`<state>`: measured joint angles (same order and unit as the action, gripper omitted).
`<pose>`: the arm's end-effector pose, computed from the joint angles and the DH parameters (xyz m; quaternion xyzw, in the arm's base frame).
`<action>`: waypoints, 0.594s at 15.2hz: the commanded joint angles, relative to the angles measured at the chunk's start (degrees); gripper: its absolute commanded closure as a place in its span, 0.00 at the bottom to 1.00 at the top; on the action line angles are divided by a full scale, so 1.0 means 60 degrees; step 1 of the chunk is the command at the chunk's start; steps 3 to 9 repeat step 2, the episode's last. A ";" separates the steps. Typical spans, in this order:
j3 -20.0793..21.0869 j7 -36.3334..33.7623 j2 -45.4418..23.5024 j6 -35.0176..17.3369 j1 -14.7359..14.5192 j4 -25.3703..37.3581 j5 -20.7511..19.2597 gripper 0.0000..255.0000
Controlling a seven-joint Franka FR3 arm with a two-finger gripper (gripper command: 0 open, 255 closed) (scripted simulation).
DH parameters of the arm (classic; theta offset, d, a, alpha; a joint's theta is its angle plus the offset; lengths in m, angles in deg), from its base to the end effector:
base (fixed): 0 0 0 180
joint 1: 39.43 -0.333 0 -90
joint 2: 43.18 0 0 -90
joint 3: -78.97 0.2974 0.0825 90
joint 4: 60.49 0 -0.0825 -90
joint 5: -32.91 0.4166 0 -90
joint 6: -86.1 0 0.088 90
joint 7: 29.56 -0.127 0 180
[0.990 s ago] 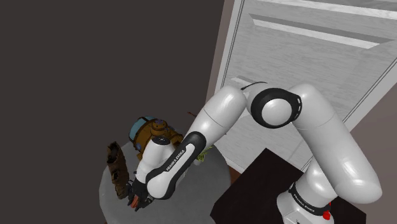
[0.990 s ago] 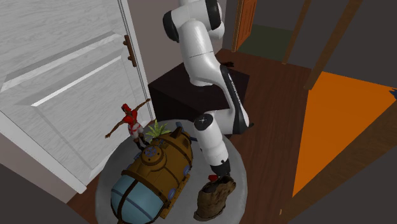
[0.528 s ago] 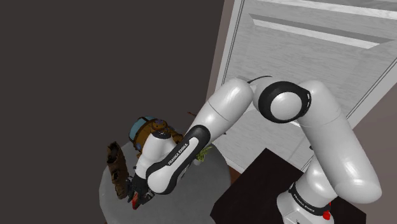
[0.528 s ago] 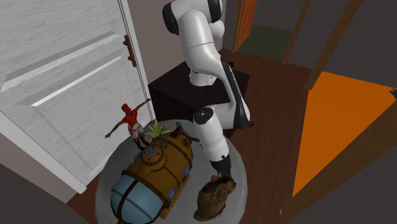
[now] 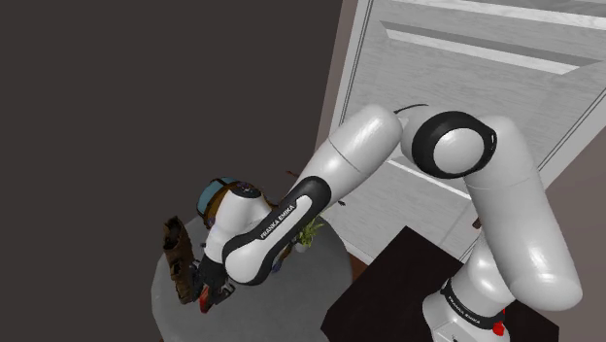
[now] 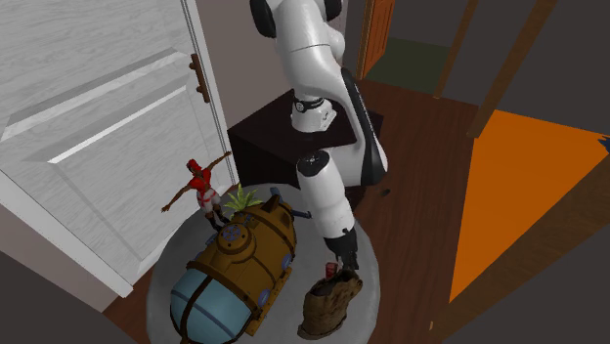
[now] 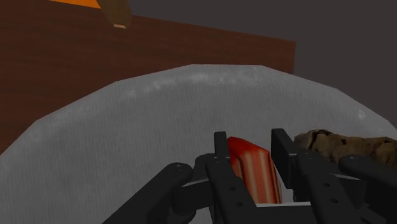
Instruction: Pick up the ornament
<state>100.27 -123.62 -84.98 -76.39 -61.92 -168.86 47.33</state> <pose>0.4854 0.4481 0.1005 -0.7999 0.5645 0.1140 0.1687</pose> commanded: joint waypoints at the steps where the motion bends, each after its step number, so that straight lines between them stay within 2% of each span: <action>1: 0.0015 -0.0033 0.0149 0.0076 0.0012 -0.0066 0.0014 1.00; 9: 0.0015 -0.0033 0.0148 0.0077 0.0012 -0.0065 0.0014 1.00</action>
